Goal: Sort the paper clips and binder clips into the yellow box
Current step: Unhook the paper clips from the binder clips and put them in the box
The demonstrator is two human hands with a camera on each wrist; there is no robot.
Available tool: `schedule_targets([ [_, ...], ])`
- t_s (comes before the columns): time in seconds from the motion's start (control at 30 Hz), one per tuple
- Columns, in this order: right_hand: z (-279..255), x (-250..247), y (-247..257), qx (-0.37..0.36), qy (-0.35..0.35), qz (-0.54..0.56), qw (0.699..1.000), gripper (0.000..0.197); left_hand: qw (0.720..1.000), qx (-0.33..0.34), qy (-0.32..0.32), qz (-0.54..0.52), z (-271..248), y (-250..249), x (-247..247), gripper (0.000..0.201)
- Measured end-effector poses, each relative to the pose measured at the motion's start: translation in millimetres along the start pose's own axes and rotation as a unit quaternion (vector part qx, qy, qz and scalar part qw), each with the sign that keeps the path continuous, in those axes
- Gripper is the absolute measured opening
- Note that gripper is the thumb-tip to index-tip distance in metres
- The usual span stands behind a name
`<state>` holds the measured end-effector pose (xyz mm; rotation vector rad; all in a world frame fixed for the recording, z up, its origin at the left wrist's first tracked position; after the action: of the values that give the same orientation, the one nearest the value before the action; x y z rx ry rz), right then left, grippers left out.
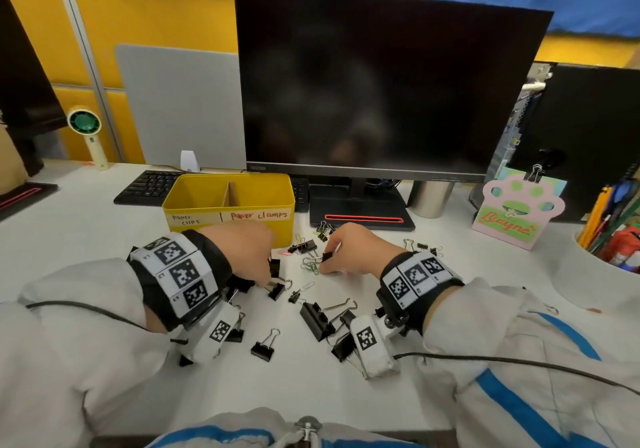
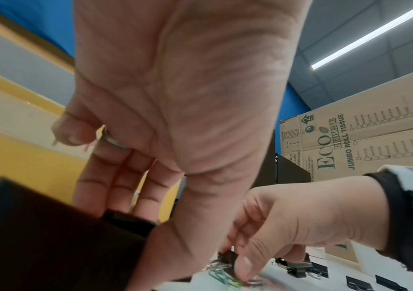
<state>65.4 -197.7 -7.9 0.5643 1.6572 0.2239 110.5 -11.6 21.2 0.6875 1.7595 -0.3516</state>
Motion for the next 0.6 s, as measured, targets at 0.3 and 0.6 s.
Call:
schedule_targets([
  [0.3, -3, -28, -21, 0.113, -0.095, -0.039, 0.988, 0.045, 0.996, -0.034, -0.031, 0.078, -4, 11, -9, 0.05],
  [0.6, -6, -9, -15, 0.014, 0.027, -0.017, 0.999, 0.033, 0.985, 0.118, -0.091, -0.088, 18, -33, -10, 0.041],
])
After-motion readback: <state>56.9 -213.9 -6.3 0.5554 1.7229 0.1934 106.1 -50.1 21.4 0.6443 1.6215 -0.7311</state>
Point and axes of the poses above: each hand's wrist, its own z-axis towards the middle knuckle, its own x-axis out of the palm, y = z × x, the point moved 3 cm from there along z, towards the middle knuckle, and after that the axes turned 1 degree about y, right-handed, at the moved point
